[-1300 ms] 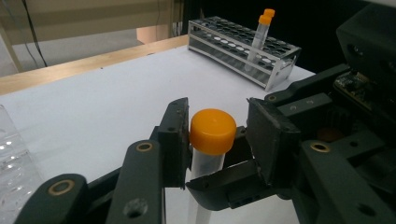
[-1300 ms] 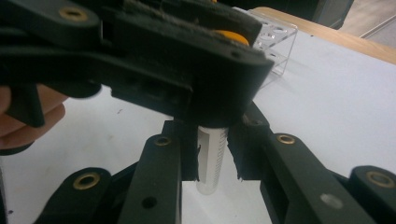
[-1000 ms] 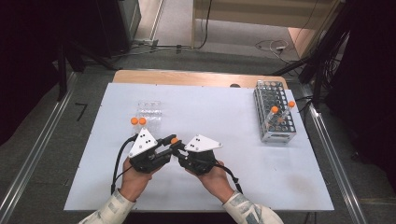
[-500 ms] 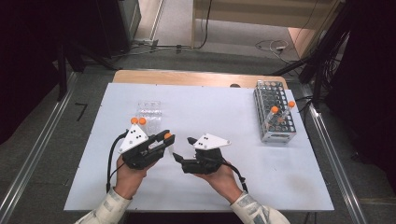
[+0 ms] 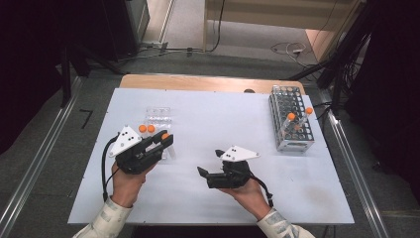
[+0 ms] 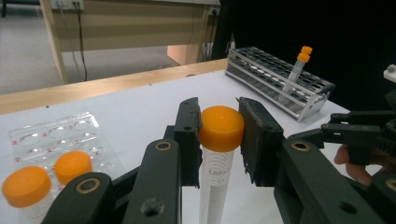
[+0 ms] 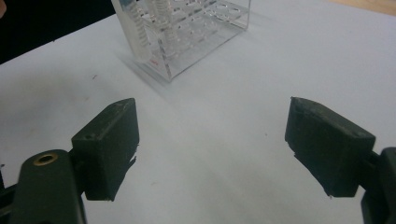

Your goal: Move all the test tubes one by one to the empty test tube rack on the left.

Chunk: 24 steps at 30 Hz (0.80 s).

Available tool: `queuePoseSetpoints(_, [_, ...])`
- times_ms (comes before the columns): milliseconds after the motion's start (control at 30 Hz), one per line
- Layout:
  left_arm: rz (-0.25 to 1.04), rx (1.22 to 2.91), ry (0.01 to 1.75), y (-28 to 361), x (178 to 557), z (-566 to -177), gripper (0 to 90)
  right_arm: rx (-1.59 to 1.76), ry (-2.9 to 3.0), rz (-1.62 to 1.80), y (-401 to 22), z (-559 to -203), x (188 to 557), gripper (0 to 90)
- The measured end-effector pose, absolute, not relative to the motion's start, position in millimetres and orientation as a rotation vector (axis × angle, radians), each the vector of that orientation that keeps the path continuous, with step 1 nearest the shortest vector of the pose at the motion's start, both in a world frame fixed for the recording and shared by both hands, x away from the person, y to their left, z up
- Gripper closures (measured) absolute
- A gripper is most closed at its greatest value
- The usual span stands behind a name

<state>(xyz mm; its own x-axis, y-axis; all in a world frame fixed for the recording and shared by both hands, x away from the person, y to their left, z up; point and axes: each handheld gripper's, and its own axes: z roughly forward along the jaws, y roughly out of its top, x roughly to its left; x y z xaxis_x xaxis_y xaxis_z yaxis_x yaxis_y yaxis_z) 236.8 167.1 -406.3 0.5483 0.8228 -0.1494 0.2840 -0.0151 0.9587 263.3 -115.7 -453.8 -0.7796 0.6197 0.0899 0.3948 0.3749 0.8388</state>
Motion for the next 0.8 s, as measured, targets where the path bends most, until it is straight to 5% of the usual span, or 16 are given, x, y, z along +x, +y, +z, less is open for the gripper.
queuePoseSetpoints(800, [0.617,1.514,1.019,191,240,-399,70.1,0.948,2.388,1.341,-142,-454,259,11.7])
